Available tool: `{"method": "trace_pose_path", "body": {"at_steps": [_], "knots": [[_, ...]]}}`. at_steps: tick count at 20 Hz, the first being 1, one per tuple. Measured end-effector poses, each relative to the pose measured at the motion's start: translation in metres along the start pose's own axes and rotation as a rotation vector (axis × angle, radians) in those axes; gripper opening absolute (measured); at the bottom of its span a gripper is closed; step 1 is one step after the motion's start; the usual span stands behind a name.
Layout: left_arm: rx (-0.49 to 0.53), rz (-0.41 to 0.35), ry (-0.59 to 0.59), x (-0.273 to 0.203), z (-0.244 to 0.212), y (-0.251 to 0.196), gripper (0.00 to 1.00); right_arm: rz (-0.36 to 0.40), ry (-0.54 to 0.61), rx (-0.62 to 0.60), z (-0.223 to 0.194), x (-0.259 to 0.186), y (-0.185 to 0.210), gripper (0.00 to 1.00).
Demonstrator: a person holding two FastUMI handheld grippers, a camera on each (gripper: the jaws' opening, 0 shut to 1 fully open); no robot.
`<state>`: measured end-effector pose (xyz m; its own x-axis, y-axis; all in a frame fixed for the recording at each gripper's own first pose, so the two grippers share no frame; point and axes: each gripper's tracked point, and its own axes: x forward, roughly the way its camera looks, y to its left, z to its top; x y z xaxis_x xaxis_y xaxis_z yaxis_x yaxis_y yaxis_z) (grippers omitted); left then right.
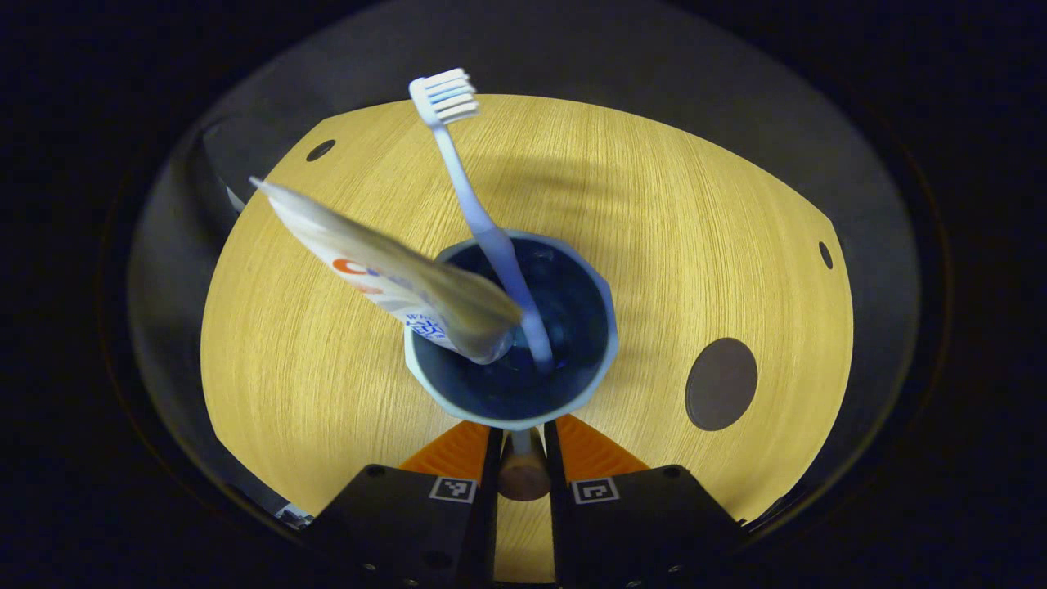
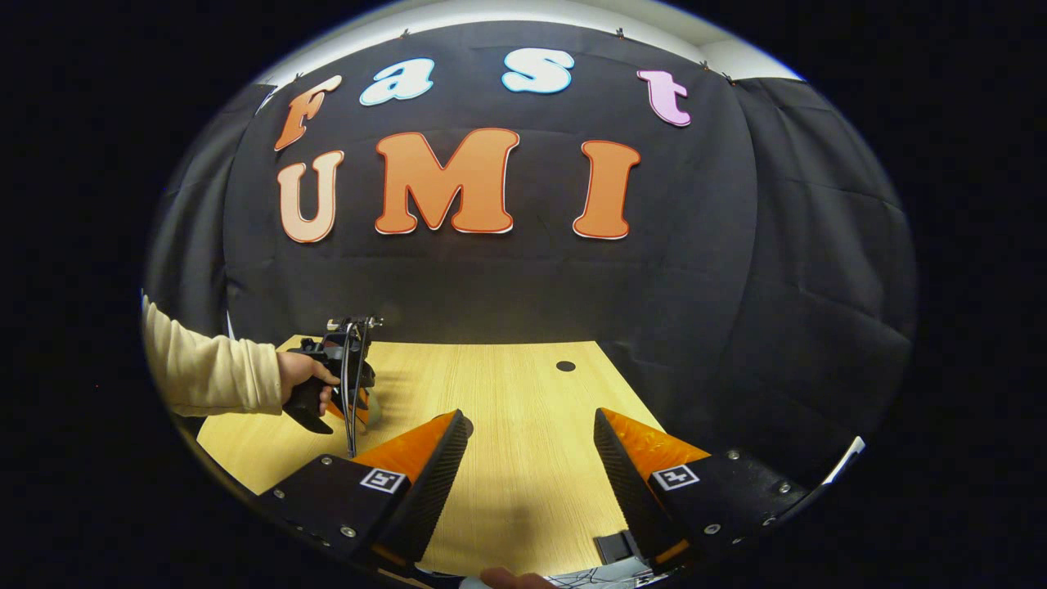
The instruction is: Put the toothbrush and toothpaste on the desktop into the cup, then pick up the cup and place it on the coaster on the desktop.
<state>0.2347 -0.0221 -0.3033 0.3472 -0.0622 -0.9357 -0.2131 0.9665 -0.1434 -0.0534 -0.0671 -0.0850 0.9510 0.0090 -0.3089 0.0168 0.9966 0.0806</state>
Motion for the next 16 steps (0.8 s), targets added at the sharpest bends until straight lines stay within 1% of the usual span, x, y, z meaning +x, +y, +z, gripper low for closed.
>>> {"method": "trace_pose_path", "body": {"at_steps": [4,5,6,9,13,16], "knots": [[0.029,-0.01,-0.024,-0.002,0.001,0.002,0.24,0.007,0.003,0.008,0.002,0.003,-0.002,0.94],[0.025,-0.019,-0.035,-0.006,0.002,0.002,0.24,0.011,0.006,0.008,0.002,0.004,-0.001,0.94],[0.018,-0.029,-0.032,-0.006,0.0,-0.002,0.21,0.015,0.008,0.008,0.001,0.005,-0.001,0.94],[0.01,-0.048,-0.029,-0.009,0.001,-0.004,0.21,0.027,0.017,0.008,0.0,0.007,0.0,0.94],[0.047,-0.046,-0.08,-0.012,0.006,0.002,0.21,0.041,0.024,0.008,0.0,0.012,0.001,0.94],[0.073,-0.066,-0.115,-0.018,0.012,-0.002,0.21,0.045,0.031,0.011,0.0,0.016,-0.002,0.94]]}}
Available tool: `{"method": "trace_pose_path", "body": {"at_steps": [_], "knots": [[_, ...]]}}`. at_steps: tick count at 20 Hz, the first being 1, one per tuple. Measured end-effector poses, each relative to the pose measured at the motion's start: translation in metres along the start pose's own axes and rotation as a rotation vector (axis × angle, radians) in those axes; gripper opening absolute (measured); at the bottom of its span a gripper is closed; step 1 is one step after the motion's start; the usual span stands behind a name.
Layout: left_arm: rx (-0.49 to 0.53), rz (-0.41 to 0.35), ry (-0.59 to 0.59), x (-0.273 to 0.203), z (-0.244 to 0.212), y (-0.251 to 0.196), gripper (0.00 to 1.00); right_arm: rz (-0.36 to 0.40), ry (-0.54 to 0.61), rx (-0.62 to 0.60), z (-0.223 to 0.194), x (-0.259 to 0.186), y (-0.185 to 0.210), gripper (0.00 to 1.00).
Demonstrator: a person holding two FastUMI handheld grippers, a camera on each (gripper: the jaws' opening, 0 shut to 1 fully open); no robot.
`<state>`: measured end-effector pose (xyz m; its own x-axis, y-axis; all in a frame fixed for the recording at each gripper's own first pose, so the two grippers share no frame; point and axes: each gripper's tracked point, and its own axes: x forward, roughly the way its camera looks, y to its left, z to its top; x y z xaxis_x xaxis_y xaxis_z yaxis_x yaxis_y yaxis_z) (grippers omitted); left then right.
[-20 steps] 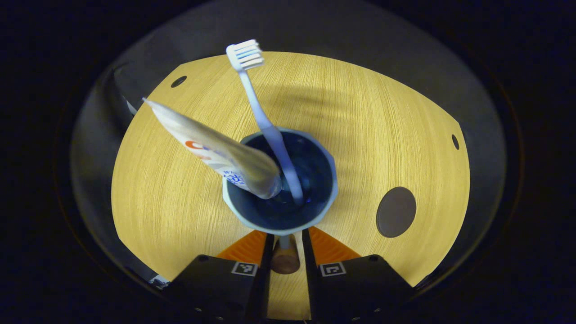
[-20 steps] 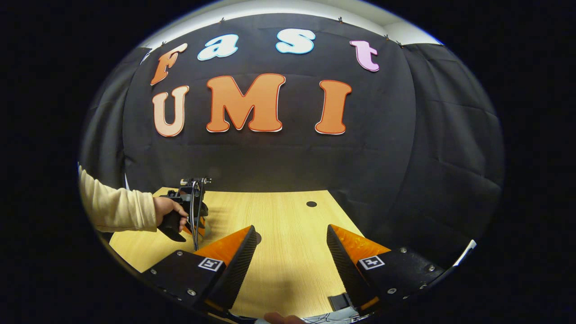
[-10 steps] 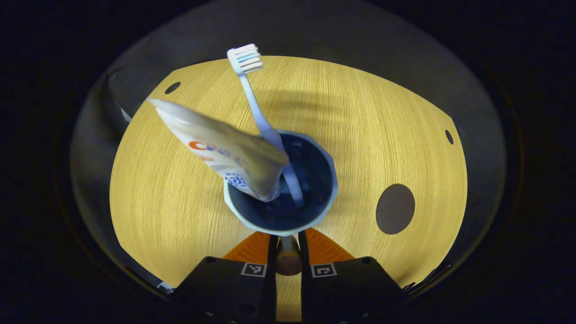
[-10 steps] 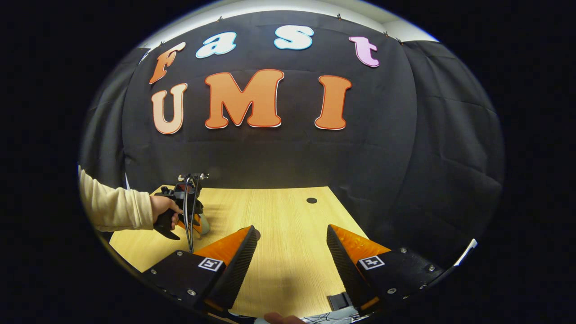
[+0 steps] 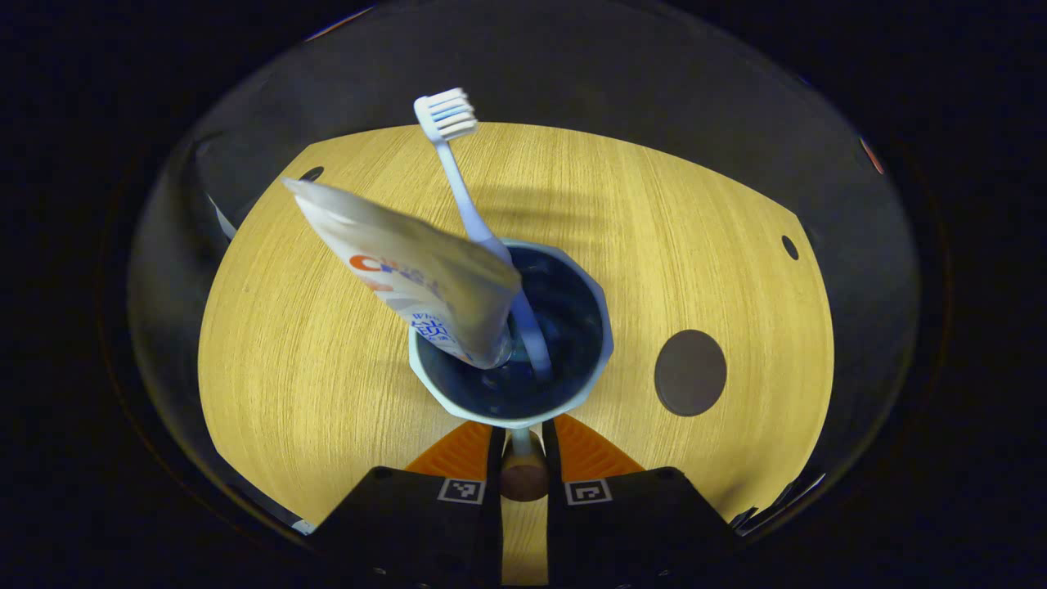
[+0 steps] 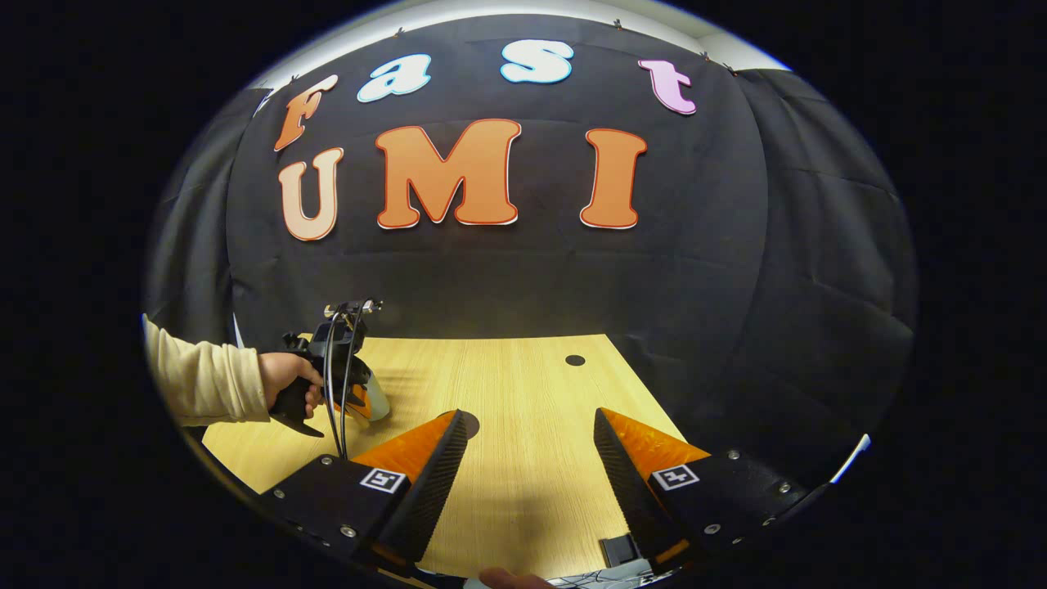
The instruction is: Put the toothbrush and toothpaste on the desktop into the cup, then pick up the cup and place it on the coaster on the desktop.
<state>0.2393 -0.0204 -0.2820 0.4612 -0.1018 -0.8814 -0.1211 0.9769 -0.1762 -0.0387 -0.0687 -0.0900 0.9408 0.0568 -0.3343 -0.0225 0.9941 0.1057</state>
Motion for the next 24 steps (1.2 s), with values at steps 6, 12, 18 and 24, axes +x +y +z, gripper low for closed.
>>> {"method": "trace_pose_path", "body": {"at_steps": [6,12,18,24], "knots": [[0.11,-0.067,-0.02,0.007,0.021,-0.035,0.21,-0.011,0.014,0.009,0.001,0.006,-0.011,0.94],[0.181,-0.123,-0.002,0.032,0.045,-0.078,0.21,-0.058,0.025,0.016,-0.002,0.008,-0.033,0.94],[0.201,-0.147,0.034,0.069,0.075,-0.102,0.21,-0.101,0.047,0.007,-0.011,0.004,-0.055,0.94],[0.205,-0.129,0.053,0.101,0.122,-0.103,0.21,-0.133,0.071,0.02,-0.018,0.003,-0.072,0.94]]}}
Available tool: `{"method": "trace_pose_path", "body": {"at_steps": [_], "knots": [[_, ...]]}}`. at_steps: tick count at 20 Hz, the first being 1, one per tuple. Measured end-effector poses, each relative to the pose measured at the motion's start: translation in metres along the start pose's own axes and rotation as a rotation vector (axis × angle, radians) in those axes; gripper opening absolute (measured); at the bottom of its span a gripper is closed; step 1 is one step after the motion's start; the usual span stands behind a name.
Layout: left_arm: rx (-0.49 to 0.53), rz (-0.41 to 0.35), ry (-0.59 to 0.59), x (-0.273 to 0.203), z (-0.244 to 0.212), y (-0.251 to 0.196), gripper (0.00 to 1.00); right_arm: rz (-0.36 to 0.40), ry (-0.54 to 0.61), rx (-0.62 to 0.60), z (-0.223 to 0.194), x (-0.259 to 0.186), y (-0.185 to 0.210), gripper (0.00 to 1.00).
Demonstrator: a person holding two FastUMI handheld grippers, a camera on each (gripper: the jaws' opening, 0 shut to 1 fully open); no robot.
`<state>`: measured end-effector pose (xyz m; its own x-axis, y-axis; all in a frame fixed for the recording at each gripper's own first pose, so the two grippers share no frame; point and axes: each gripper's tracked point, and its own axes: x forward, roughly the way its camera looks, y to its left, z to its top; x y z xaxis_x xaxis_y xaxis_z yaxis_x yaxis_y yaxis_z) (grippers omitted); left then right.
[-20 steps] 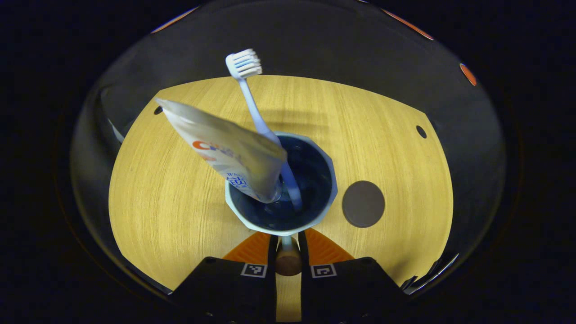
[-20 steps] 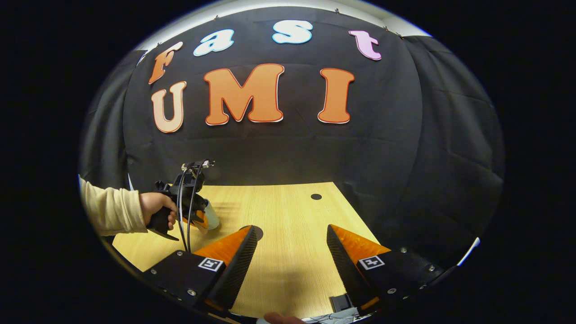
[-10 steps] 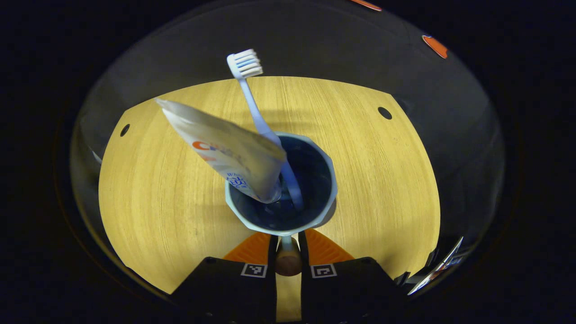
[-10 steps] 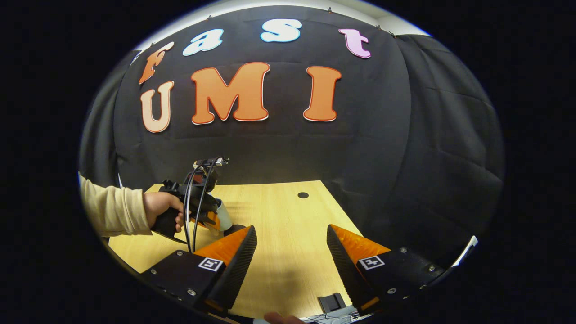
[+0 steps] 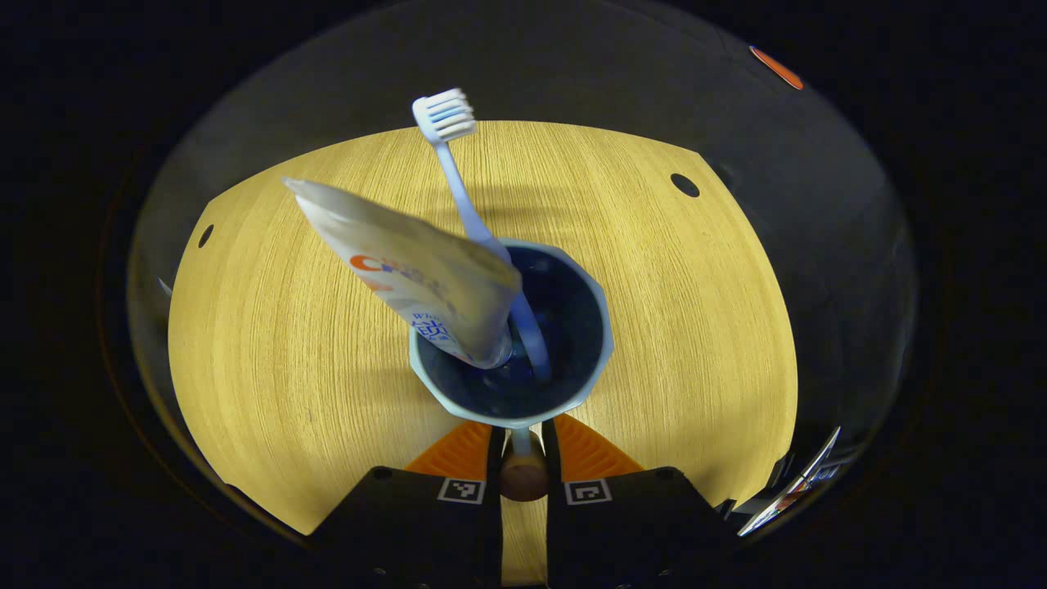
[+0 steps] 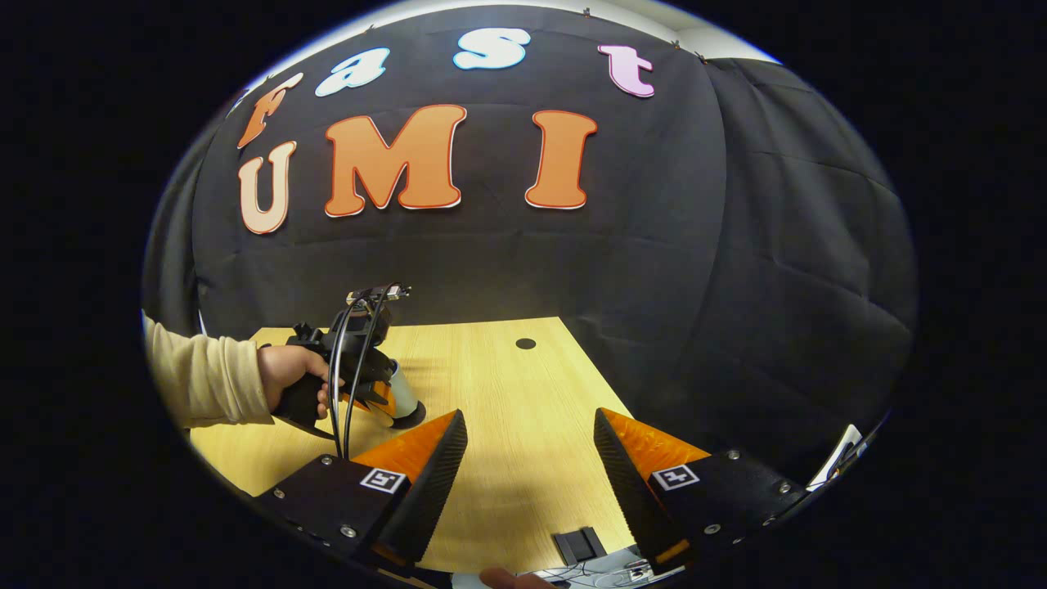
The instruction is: Put the toothbrush and toothpaste on the desktop into the cup, then pick up the cup and place it on the coaster on the desktop.
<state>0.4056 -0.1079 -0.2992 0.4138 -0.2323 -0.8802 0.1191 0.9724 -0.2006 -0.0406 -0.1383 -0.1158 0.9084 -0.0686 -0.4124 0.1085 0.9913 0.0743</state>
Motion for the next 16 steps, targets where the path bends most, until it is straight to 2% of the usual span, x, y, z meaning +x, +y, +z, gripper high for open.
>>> {"method": "trace_pose_path", "body": {"at_steps": [4,9,12,13,15,16], "knots": [[-0.013,-0.009,0.042,0.021,0.029,0.009,0.21,-0.005,0.005,0.006,0.0,0.001,-0.001,0.93],[0.04,0.035,0.029,0.044,0.085,0.025,0.21,-0.012,0.015,0.003,-0.006,0.0,-0.006,0.94],[0.011,0.03,0.009,0.053,0.126,0.032,0.28,-0.013,0.018,0.003,-0.006,-0.001,-0.005,0.94],[0.012,0.028,0.0,0.055,0.141,0.034,0.41,-0.011,0.019,0.001,-0.006,-0.001,-0.005,0.94],[0.018,0.028,-0.023,0.056,0.172,0.041,0.78,-0.007,0.02,-0.004,-0.005,-0.001,-0.003,0.94],[0.013,0.024,-0.039,0.057,0.187,0.045,0.87,-0.002,0.02,-0.006,-0.005,-0.001,0.0,0.94]]}}
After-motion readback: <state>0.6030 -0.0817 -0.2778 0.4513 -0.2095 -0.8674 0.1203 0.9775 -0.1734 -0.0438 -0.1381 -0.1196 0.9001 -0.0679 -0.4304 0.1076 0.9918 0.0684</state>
